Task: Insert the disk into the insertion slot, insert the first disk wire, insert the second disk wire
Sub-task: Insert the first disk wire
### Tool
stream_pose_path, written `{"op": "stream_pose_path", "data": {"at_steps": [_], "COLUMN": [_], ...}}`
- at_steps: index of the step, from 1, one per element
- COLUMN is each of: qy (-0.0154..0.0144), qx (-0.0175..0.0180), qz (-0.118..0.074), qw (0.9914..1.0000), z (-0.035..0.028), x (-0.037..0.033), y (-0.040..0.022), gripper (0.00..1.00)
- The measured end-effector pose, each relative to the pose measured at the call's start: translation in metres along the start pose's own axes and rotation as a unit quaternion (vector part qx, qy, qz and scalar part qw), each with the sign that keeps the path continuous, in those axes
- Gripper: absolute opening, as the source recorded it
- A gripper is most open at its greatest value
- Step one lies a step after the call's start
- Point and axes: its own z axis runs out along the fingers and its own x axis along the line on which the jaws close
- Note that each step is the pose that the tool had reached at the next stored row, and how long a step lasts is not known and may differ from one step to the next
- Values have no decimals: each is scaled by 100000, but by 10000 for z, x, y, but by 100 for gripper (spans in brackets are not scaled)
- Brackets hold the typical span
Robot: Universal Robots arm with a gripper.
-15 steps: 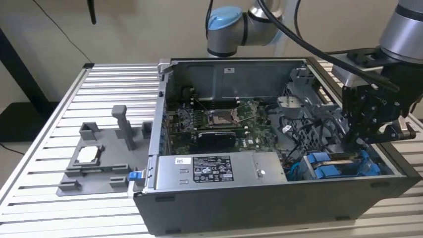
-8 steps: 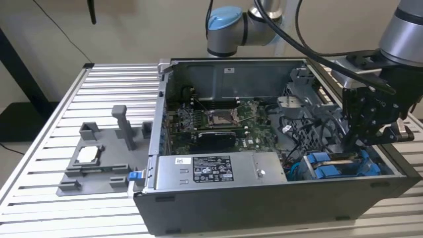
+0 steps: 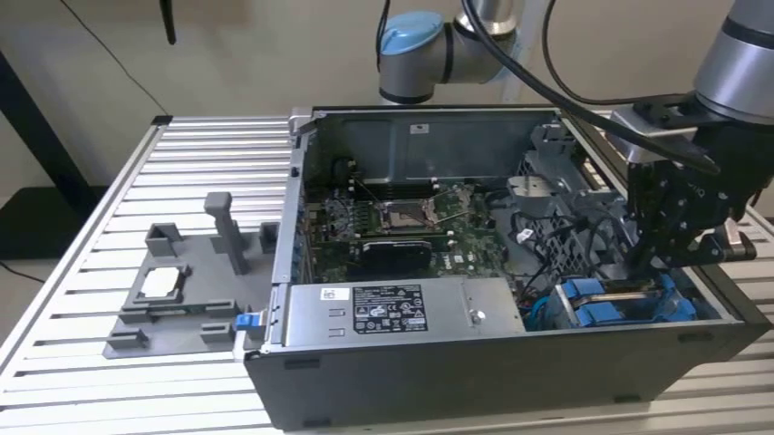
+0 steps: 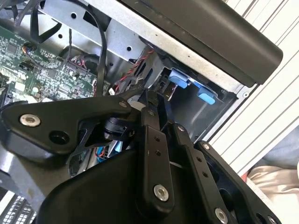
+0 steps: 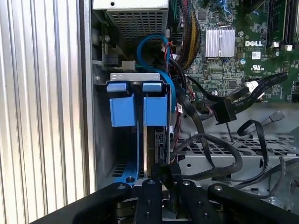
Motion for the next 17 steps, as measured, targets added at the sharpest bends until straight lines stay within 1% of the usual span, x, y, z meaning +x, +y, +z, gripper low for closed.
{"op": "stream_pose_path", "data": {"at_steps": [11,17], "qy": [16,27], "qx": [-14,-15], "qz": [471,478], "qw": [99999,99999], "z": [35,69], "x": [-2,-2], "y": [-17,-16], "gripper": [19,19]}}
